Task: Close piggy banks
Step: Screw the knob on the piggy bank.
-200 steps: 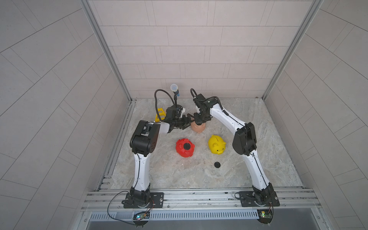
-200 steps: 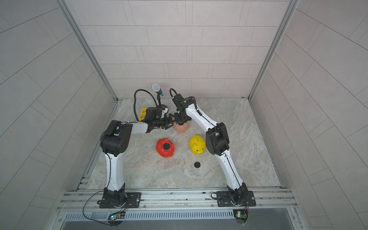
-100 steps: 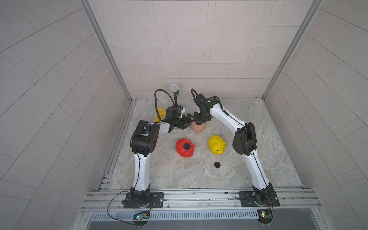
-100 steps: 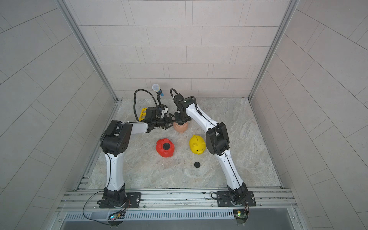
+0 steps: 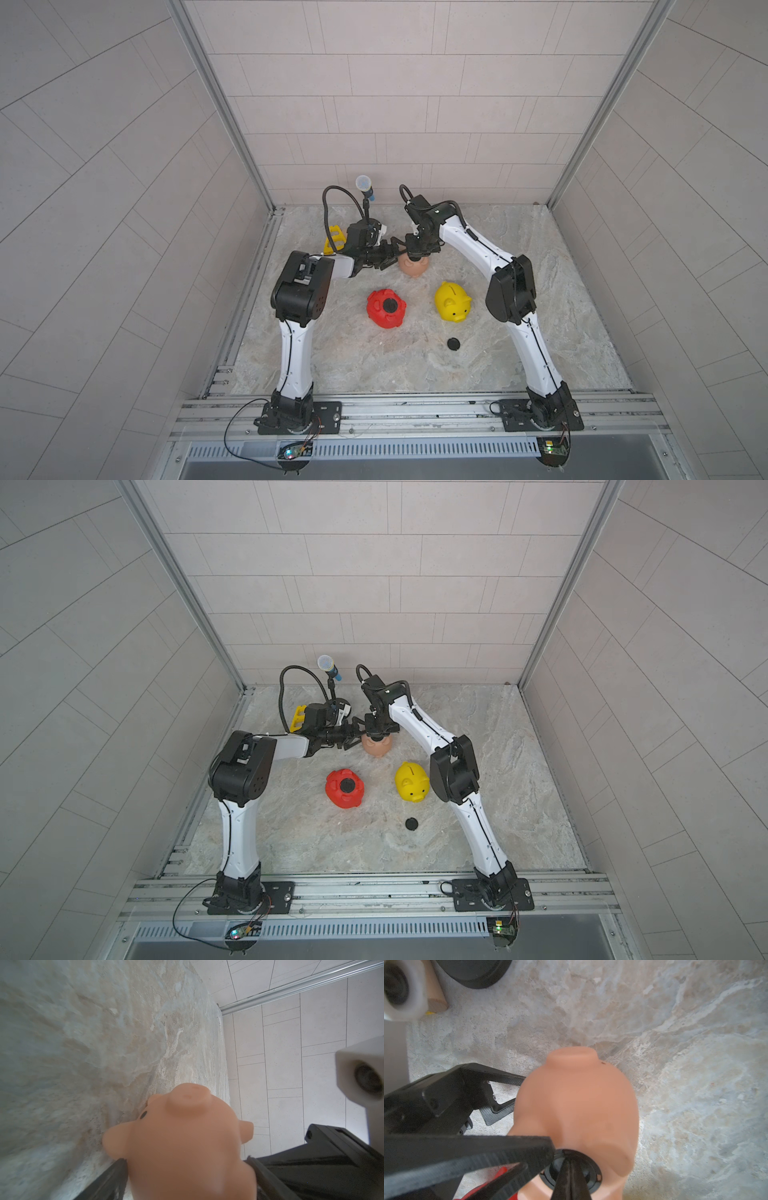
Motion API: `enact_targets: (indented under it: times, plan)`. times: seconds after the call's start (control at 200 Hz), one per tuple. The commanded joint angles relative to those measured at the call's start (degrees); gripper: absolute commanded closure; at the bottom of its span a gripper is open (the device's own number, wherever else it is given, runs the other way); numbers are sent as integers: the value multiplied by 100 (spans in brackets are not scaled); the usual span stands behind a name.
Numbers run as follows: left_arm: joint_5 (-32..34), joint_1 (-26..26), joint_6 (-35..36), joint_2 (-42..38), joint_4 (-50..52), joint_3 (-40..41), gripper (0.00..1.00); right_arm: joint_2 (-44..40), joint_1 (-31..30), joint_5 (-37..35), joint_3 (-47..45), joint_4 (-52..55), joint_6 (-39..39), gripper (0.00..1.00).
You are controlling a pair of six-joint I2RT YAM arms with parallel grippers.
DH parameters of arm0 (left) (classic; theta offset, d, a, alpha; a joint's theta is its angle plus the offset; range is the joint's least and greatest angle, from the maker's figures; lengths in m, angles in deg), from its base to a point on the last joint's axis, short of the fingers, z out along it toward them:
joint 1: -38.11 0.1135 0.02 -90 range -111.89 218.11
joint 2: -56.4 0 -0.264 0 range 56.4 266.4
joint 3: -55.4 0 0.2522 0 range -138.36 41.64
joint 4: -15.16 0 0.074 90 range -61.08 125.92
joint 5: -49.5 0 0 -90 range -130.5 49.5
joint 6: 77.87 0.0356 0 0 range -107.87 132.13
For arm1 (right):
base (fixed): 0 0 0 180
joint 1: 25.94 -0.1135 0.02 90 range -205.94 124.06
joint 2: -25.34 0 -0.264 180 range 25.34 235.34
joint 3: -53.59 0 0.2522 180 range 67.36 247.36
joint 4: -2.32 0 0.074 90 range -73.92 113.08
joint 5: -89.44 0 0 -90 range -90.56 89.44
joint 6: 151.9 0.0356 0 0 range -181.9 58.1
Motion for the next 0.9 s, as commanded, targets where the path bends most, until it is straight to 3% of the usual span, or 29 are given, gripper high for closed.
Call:
enact_targets:
  times: [0.0, 0.54, 0.731, 0.896]
  plan:
    - [345, 17, 148, 42, 509, 20, 9, 67, -29, 119, -101, 72, 68, 89]
    - [337, 13, 172, 24, 527, -14, 9, -987, -17, -92, -433, 326, -143, 85]
    - [347, 20, 173, -1, 509, 6, 9, -1785, -22, -281, -929, 283, -290, 84]
    - [354, 13, 174, -45, 492, 32, 9, -2916, -12, -441, -1960, -211, -435, 80]
